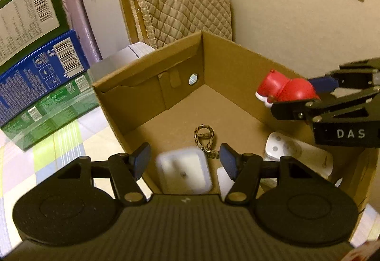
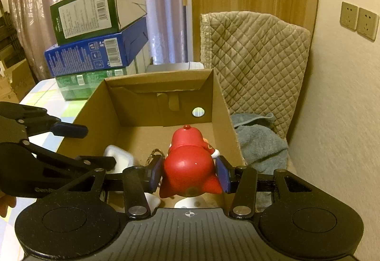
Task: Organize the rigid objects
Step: 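Open the left tool to drop the plug while the right tool releases the red toy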
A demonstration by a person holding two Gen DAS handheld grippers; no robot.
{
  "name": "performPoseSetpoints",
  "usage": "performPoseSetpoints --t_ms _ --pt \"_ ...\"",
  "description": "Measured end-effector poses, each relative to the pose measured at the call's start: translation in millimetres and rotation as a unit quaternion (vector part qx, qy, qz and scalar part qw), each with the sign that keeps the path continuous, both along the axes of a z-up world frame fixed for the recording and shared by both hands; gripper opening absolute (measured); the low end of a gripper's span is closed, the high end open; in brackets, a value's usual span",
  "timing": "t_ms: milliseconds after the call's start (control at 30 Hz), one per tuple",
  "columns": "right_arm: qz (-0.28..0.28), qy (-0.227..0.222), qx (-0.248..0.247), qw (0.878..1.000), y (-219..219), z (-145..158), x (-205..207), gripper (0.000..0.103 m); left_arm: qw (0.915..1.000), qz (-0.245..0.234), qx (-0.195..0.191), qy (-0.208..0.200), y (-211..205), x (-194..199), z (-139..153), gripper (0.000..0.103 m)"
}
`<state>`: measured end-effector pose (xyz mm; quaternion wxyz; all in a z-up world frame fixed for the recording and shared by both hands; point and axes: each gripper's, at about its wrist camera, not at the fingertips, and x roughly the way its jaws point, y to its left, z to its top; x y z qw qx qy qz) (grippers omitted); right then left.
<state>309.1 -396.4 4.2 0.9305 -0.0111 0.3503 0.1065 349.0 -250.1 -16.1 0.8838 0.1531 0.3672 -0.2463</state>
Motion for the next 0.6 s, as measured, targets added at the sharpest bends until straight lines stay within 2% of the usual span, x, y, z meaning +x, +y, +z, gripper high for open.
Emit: performPoseSetpoints --t_ms 267,600 --pt "-0.002 0.001 0.009 1.0 3.1 3.9 0.3 0.045 0.9994 0.015 -0.033 -0.001 7.3 -5.6 14.1 0.06" --pt "-0.003 0.001 0.012 1.0 7.0 8.3 0.8 0.045 0.9988 0.026 -0.042 -0.006 13.6 -10.8 22.3 0.06"
